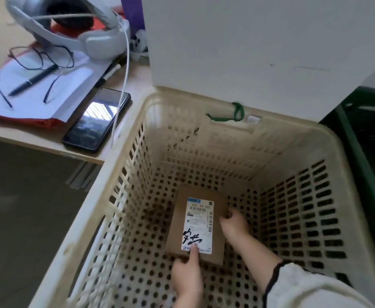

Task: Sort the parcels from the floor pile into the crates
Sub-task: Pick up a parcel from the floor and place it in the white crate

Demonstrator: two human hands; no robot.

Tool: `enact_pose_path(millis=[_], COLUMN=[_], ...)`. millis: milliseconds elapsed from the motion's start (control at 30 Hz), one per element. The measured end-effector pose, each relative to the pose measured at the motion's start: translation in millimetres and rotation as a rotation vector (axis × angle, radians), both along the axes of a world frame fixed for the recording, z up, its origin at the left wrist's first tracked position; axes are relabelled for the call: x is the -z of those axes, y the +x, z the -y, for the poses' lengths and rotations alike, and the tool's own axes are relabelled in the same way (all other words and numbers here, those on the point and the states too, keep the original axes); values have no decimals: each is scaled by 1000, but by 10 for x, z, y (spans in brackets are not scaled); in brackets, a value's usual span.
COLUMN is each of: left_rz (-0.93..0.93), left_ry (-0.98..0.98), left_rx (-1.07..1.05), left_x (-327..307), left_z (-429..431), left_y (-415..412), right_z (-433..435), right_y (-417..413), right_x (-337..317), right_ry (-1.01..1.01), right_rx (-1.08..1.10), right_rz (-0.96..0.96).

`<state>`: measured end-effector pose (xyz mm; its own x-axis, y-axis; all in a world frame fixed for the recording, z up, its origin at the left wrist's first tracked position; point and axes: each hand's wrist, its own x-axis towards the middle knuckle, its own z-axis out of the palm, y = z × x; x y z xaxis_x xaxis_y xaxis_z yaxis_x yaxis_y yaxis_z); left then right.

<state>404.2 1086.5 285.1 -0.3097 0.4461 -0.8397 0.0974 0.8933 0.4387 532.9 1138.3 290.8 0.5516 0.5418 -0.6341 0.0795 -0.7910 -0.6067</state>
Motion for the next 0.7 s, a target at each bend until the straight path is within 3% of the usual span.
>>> enact_pose_path(millis=[333,700], left_rz=[-87,-141], left_ry=[219,247], left_rx=[122,153], left_x=[99,275], left_z=[-1008,-1149], left_y=[-176,-307], right_z=[-781,-970], right_y=[-215,-298], right_x=[44,262], right_ry=[247,179], right_rx=[-105,-157], right_rz=[-52,-30])
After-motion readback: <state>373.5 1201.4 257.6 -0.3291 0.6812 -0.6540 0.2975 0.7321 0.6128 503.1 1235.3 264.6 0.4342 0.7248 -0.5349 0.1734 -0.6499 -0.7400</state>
